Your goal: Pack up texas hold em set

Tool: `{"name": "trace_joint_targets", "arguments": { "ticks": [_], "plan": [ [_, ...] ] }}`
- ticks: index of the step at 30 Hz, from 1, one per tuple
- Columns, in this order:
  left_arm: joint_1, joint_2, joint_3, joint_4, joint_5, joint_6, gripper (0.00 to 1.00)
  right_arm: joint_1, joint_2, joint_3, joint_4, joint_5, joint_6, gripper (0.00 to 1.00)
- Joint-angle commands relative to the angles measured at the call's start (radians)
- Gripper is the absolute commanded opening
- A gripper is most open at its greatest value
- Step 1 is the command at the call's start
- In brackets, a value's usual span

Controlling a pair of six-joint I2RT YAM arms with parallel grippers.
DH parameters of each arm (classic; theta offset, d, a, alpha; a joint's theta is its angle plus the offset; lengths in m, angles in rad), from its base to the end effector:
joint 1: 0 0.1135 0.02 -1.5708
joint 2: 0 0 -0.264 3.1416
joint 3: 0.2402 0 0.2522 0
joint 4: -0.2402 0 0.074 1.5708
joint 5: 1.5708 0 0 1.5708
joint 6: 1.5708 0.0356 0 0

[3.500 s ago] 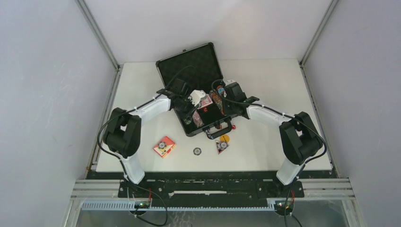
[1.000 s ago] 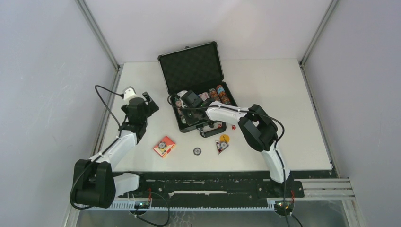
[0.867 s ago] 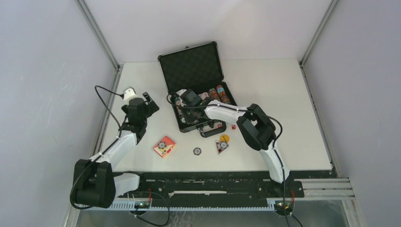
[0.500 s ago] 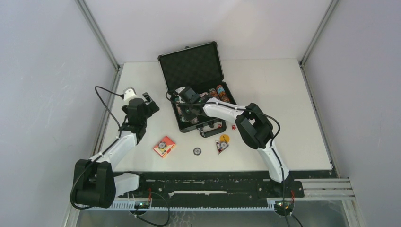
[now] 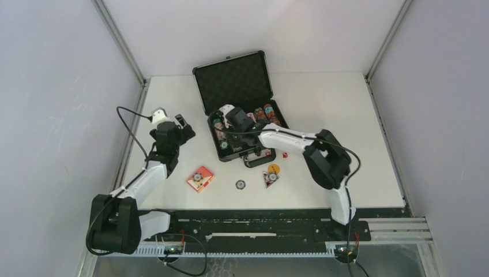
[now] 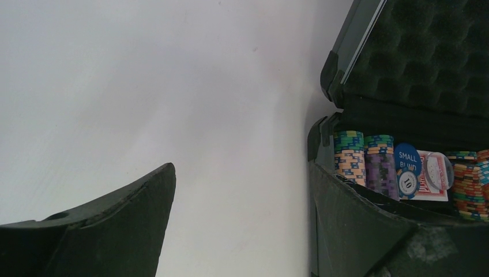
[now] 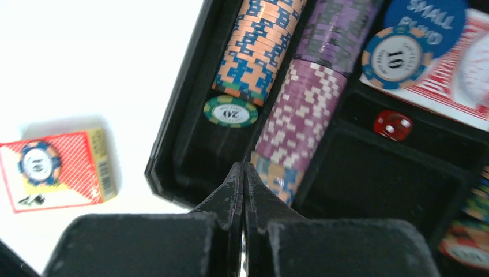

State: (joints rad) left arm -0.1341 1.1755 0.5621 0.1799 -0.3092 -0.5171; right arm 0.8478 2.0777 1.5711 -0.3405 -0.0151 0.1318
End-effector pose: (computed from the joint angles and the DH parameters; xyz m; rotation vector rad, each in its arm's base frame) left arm 0.2503 -0.0228 0.2199 -0.5688 1.9009 -0.1121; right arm 0.3066 0.3483 0.1958 -0.8726 2.3122 0.4565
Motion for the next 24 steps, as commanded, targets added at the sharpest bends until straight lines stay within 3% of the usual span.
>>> {"name": "trace_joint_targets", "arguments": {
  "ticks": [1,6,10,12,13,14,15,17,19,24],
  "plan": [
    [0.008,-0.043,-0.019,0.050,0.012,-0.002,0.90,0.047,-0.234,-0.119,0.206,0.095,-0.055,0.01],
    [0.005,-0.056,-0.021,0.063,0.055,-0.004,0.91,0.103,-0.406,-0.311,0.300,0.281,-0.080,0.04],
    [-0.061,-0.092,-0.032,0.096,0.067,0.024,0.90,0.204,-0.560,-0.517,0.387,0.683,-0.145,0.01],
    [-0.145,-0.116,-0.022,0.089,-0.002,0.076,0.90,0.240,-0.663,-0.610,0.411,0.821,-0.123,0.16],
    [-0.189,-0.124,-0.011,0.083,-0.024,0.095,0.90,0.234,-0.694,-0.646,0.381,0.819,-0.064,0.43],
    [-0.227,-0.125,0.004,0.072,-0.045,0.104,0.90,0.204,-0.736,-0.666,0.320,0.759,0.015,0.61],
    [-0.253,-0.122,0.021,0.059,-0.050,0.104,0.90,0.152,-0.753,-0.670,0.229,0.666,0.112,0.70],
    [-0.285,-0.113,0.046,0.044,-0.033,0.097,0.90,0.026,-0.765,-0.697,0.113,0.452,0.257,0.73],
    [-0.308,-0.113,0.056,0.031,-0.038,0.090,0.91,-0.060,-0.791,-0.777,0.105,0.285,0.307,0.75],
    [-0.320,-0.132,0.021,0.008,-0.047,0.023,0.91,-0.087,-0.823,-0.833,0.031,0.219,0.321,0.77]
  ]
}}
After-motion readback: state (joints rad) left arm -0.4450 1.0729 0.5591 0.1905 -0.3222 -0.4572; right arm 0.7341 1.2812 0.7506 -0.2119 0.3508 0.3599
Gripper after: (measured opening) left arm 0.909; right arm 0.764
